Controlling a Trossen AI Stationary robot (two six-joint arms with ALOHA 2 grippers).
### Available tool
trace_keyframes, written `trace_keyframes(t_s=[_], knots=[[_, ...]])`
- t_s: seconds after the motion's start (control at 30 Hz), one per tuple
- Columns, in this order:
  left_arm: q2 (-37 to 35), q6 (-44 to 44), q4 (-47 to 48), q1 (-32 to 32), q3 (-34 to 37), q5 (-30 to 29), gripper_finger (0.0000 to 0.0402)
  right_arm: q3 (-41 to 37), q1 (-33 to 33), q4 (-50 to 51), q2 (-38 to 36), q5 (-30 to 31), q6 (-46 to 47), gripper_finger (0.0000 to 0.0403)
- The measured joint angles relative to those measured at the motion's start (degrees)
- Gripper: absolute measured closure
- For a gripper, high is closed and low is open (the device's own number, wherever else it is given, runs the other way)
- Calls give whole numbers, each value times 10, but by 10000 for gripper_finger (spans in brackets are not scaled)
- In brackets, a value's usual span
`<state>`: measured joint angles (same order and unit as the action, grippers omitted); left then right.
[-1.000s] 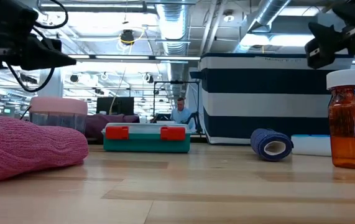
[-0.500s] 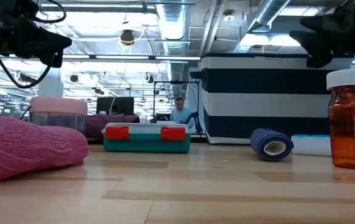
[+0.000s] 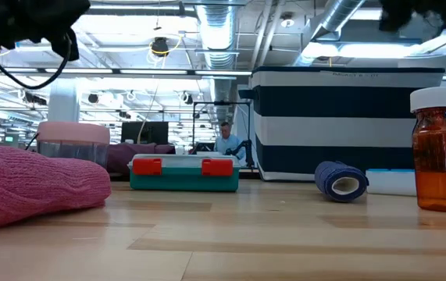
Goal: Pick & place medical supplies in basket/bin
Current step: Put the red medicine bottle into the blue bin
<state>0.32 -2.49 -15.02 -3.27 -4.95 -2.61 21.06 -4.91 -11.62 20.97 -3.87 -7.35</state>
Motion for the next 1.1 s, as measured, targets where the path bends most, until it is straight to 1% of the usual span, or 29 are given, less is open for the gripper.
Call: trace_keyframes(t_s=[0.13,0.2,0.3,0.4,0.6,0.67,0.77,0.87,1.0,1.1], knots=[[0,0,-28,0,0,0,401,107,-31,71,133,5,-57,217],[0,-5,-39,0,0,-3,401,163,-42,148,193,14,-67,209],[0,-38,-55,0,0,-20,401,244,-45,289,276,42,-67,197],[0,-45,-55,0,0,-33,401,299,-43,376,352,74,-64,191],[1,-29,-5,0,0,-62,401,372,-43,445,479,83,-68,195],[0,-30,16,0,0,-82,401,399,-43,477,517,83,-78,197],[1,-51,57,0,0,-107,401,441,-43,535,571,83,-90,201],[0,-78,79,0,0,-124,401,478,-43,565,622,83,-80,206],[0,-86,92,0,0,-130,401,526,-48,629,682,83,-76,212],[0,-87,94,0,0,-130,401,564,-55,679,718,81,-54,218]])
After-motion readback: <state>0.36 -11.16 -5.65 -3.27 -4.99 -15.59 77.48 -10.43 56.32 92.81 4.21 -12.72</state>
